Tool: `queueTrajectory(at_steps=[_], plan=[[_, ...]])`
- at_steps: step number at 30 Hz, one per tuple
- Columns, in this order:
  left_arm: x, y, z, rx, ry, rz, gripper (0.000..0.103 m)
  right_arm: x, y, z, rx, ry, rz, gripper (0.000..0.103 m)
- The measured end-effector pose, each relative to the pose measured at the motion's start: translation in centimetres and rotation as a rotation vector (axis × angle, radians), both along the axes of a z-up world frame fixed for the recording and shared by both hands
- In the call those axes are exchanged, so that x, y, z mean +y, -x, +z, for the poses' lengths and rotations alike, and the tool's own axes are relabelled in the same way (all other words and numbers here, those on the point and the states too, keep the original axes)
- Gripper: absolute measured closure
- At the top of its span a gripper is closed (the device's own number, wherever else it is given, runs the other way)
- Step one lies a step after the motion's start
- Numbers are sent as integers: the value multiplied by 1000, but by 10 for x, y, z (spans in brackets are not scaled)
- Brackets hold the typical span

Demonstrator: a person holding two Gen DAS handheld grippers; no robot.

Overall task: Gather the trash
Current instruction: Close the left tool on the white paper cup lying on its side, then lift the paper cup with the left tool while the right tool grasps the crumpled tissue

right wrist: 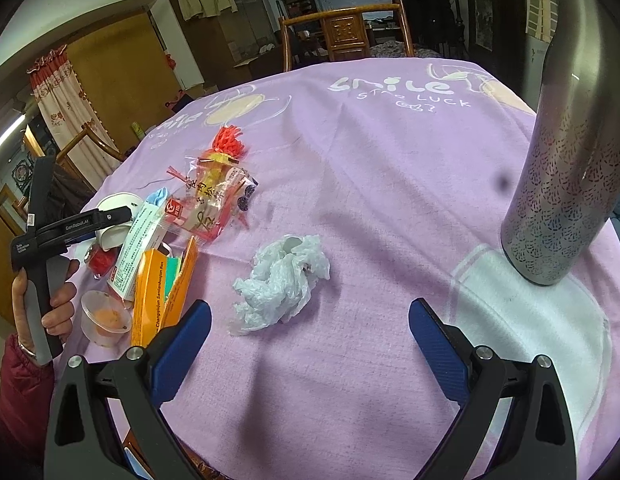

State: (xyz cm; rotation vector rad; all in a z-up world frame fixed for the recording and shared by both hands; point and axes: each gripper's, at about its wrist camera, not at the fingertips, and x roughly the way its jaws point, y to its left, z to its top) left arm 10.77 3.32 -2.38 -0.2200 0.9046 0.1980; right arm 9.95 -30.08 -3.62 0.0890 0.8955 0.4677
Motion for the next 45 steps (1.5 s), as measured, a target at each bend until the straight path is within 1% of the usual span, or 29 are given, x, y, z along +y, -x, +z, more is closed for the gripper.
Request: queueTrajectory(at_steps=[8,10,12,14,16,17,20,22,24,26,29,30,31,33,35,36,38,42,43,45], plan=[[-2,-5,-5,25,17,-14,7,1,0,-1,6,0,3,6],[-3,-4,-4,18,18,-21,7,0,0,-2,9,-1,1,6],[-2,-1,1,-7,25,-27,15,1,-1,-2,11,-3,0,6],[1,4,9,-42,44,-33,25,0,-1,-2,10,-4,0,6],[7,8,15,-71,75,-34,30,0,-1,-2,8,-6,2,6],[10,9,17,-79,91,-33,30,0,-1,-2,9,-7,4,6],[18,12,20,-95,131,-25,30,1,-1,-3,14,-6,7,6],[20,11,20,-92,151,-26,30,0,-1,-3,15,-7,6,6],[20,9,17,-82,160,-20,26,0,-1,-3,11,-8,6,6],[18,3,10,-52,174,-20,15,1,-1,-3,8,-10,8,6],[12,-7,-2,-6,172,-23,14,3,0,-3,6,-9,16,6],[10,-8,-4,-2,163,-27,15,3,0,-2,4,-10,16,6],[9,-8,-4,-9,153,-30,20,3,1,-2,3,-11,16,6],[5,-5,1,-39,118,-38,26,2,1,-1,1,-15,16,6],[3,1,10,-84,97,-48,37,2,2,0,-5,-19,16,6],[3,3,13,-101,99,-50,39,1,2,0,-6,-20,16,6],[5,9,21,-138,120,-59,47,1,2,0,-8,-19,15,6],[9,13,26,-163,175,-84,51,2,2,1,-5,-21,15,6],[8,11,25,-157,185,-89,50,2,2,1,-6,-21,16,6],[2,6,18,-132,195,-100,46,2,2,2,-8,-22,19,6]])
